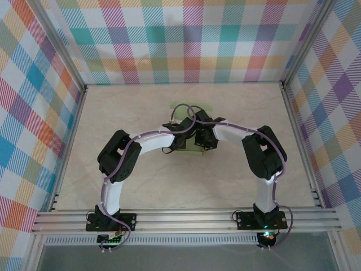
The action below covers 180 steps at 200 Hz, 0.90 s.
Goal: Fold the paper box
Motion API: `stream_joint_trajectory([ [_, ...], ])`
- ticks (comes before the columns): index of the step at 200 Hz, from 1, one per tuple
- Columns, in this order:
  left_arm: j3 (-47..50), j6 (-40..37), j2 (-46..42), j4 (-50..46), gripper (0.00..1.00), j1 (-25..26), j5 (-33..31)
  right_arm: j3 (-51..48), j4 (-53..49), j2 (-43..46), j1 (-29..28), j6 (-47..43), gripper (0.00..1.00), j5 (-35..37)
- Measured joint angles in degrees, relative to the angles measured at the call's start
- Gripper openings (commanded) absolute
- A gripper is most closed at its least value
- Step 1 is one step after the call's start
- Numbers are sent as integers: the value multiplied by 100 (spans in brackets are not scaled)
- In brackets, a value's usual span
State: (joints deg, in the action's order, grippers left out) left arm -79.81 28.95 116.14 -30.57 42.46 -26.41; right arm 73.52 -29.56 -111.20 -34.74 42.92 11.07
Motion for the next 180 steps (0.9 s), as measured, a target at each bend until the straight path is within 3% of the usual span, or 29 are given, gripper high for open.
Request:
stream_joint_trajectory([
  [53,188,157,-127,133,28,-208,420,0,-35,0,-72,63,4,192],
  [99,269,223,-529,133,35,-334,844,22,-177,0,-131,131,8,345],
  [125,275,284,-658,151,43,-389,1064,48,-363,0,-136,125,14,529],
  [149,317,306,-699,243,45,-444,1257,52,-514,0,-136,129,25,649],
  [180,446,321,-767,267,46,-490,1375,55,-599,0,-136,55,31,699],
])
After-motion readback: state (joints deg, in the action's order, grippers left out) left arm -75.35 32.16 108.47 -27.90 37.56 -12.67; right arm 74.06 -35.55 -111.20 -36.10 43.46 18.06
